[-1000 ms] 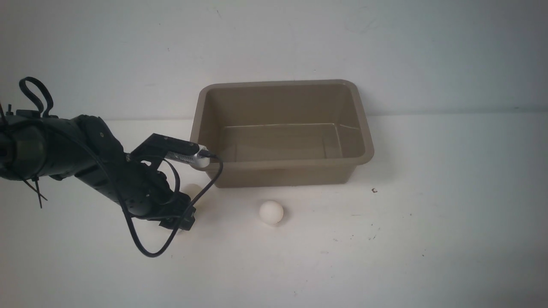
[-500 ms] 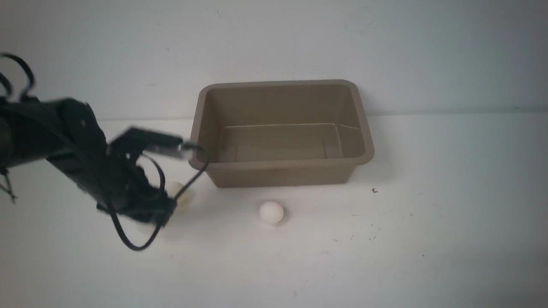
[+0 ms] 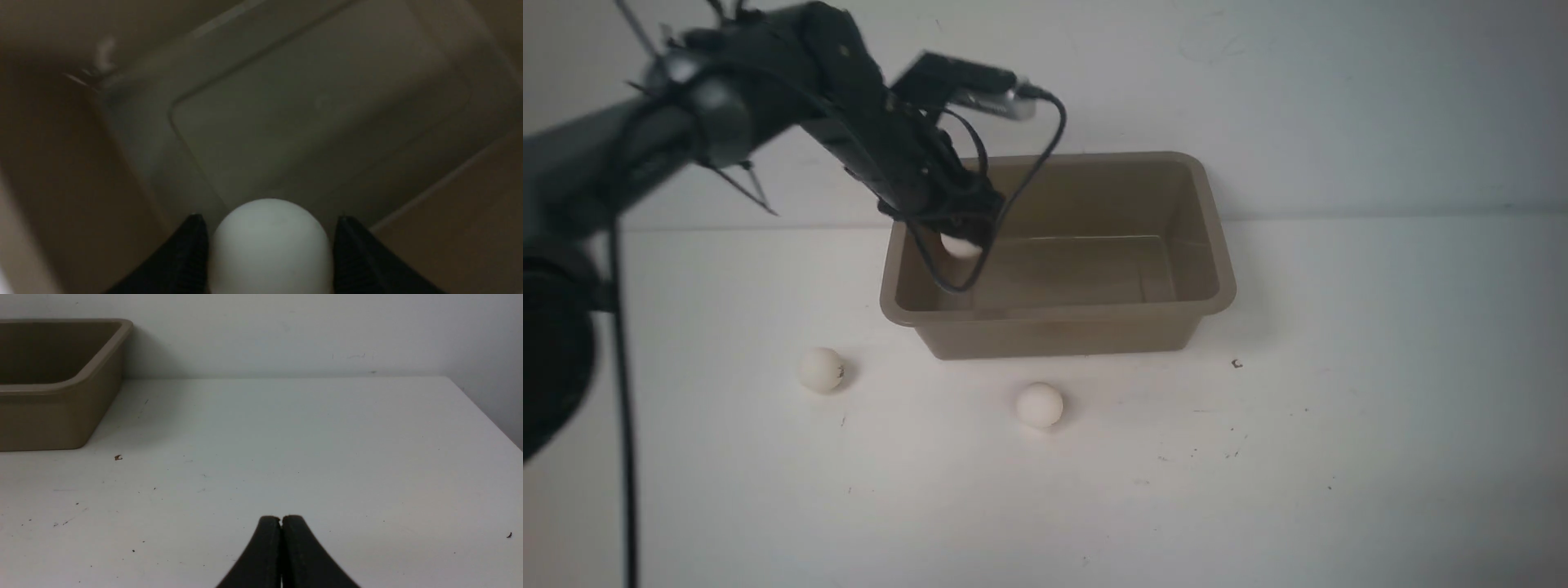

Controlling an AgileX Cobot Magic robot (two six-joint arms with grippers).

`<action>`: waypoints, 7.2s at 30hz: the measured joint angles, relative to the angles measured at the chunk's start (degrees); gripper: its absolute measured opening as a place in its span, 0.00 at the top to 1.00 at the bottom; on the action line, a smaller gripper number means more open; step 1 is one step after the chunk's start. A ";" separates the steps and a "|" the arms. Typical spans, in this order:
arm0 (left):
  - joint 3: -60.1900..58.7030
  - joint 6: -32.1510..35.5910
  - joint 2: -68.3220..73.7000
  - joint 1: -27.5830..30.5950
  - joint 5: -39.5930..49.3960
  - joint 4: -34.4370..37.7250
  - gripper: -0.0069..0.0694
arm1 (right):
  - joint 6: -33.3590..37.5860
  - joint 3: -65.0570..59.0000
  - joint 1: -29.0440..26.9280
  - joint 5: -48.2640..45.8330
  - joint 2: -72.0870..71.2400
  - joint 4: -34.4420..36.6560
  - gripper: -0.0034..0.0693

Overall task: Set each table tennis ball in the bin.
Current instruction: Use the left arm to put the table tennis ball into the box, then use the left arm to clamp the table tennis ball closest to it, then use the left arm to put the table tennis ball into the box, then use the left arm to clamp the table tennis ball closest to it

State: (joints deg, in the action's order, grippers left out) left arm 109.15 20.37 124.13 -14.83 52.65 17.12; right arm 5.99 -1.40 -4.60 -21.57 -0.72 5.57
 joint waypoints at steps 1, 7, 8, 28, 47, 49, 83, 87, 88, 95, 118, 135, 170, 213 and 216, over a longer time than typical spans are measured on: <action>2.62 0.00 2.42 0.00 2.34 0.00 0.45 | 0.00 0.00 0.00 0.00 0.00 0.00 0.97; 9.63 0.00 8.12 0.00 6.88 -0.04 0.32 | 0.00 0.00 0.00 0.00 0.00 0.00 0.97; 11.09 0.00 8.57 0.00 7.39 -0.04 0.18 | 0.00 0.00 0.00 0.00 0.00 0.00 0.97; -9.71 -0.36 -19.33 26.14 17.88 -1.09 0.20 | 0.00 0.00 0.00 0.00 0.00 0.00 0.97; -33.55 4.04 -19.58 26.65 -1.07 2.66 0.20 | 0.00 0.00 0.00 0.00 0.00 0.00 0.97; -33.55 4.09 -19.58 26.65 -2.52 2.60 0.20 | 0.00 0.00 0.00 0.00 0.00 0.00 0.97; -33.55 -0.05 -10.29 26.65 -6.88 -2.39 0.44 | 0.00 0.00 0.00 0.00 0.00 0.00 0.97; -33.55 -0.05 -10.29 26.65 -6.83 -1.95 0.48 | 0.00 0.00 0.00 0.00 0.00 0.00 0.97; -33.55 -0.05 -10.17 26.65 -6.82 -1.75 0.48 | 0.00 0.00 0.00 0.00 0.00 0.00 0.97; -32.70 0.00 -8.99 26.65 -5.70 -0.89 0.48 | 0.00 0.00 0.00 0.00 0.00 0.00 0.97; -33.11 1.33 -10.54 26.76 -4.76 3.92 0.48 | -0.02 0.00 0.00 0.00 0.00 0.00 0.97; -15.12 -4.12 -15.52 5.13 -7.32 -0.31 0.48 | -0.14 0.00 0.00 0.00 0.00 0.00 0.97; -1.95 -3.54 -10.86 -4.25 14.31 -4.74 0.32 | -0.14 0.00 0.00 0.00 0.00 0.00 0.97; -31.23 -12.97 -9.72 -16.66 -19.30 -10.02 0.32 | -0.19 0.00 0.00 0.00 0.00 0.00 0.97; -31.23 -12.97 -9.11 -16.66 -20.63 -10.02 0.32 | -0.19 0.00 0.00 0.00 0.00 0.00 0.97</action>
State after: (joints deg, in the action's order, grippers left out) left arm 77.91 7.40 115.02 -31.49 32.03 7.09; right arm 5.80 -1.40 -4.60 -21.57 -0.72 5.57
